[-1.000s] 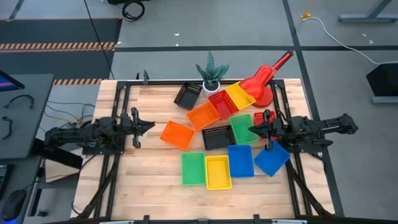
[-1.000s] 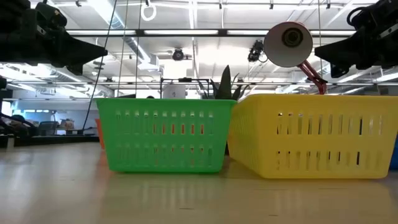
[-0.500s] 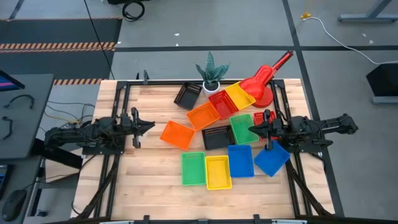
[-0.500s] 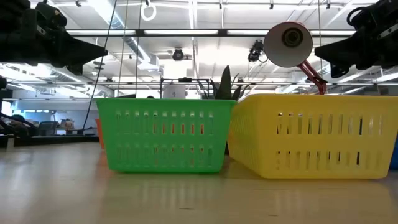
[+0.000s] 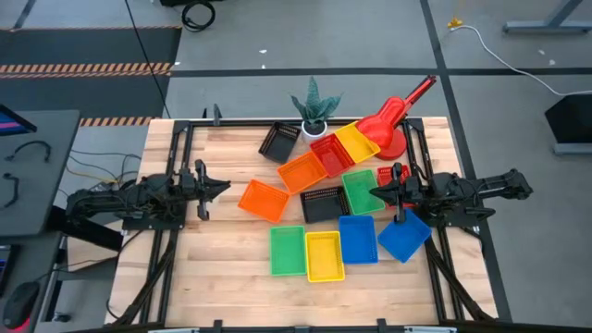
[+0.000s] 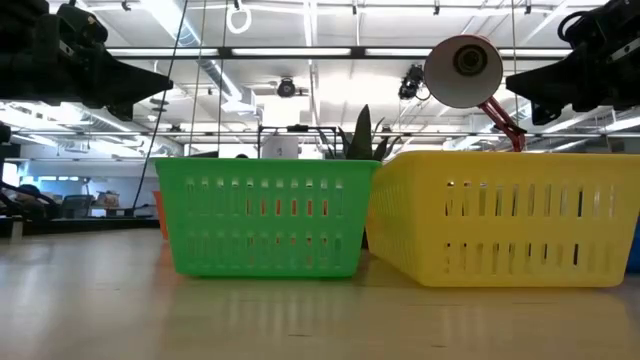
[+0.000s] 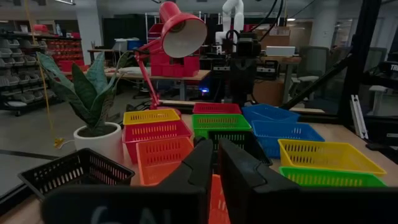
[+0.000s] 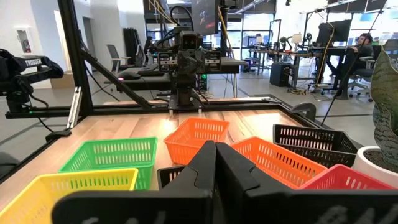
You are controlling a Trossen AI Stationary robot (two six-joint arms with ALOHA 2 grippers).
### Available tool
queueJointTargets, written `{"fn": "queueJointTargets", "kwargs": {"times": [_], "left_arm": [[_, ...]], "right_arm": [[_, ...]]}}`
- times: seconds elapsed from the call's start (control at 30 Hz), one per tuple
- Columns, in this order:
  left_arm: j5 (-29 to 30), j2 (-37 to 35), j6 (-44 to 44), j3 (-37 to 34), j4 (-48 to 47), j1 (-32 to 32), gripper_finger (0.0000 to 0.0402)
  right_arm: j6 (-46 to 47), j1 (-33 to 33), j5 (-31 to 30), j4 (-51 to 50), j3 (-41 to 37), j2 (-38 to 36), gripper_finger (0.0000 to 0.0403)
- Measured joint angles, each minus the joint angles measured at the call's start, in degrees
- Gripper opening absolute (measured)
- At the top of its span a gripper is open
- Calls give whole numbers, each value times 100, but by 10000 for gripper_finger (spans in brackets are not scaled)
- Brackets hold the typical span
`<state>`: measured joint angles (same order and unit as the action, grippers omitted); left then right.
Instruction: Stack baskets by color
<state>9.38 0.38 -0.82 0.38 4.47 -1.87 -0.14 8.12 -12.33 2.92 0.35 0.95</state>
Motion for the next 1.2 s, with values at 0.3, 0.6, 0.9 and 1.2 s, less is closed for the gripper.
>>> {"fn": "queueJointTargets", "kwargs": {"times": [0.3,0.6,0.9,1.2], "left_arm": [[-2,0,0,0,2,2,26],[-1,0,-1,-2,1,1,36],[-2,-2,0,-1,1,0,28],[0,-1,0,-1,2,0,37]], "right_arm": [[0,0,0,0,-1,2,14],[0,0,1,0,-1,2,14],[1050,3,77,584,0,2,14],[1579,-16,-171,3498,2,285,14]]}}
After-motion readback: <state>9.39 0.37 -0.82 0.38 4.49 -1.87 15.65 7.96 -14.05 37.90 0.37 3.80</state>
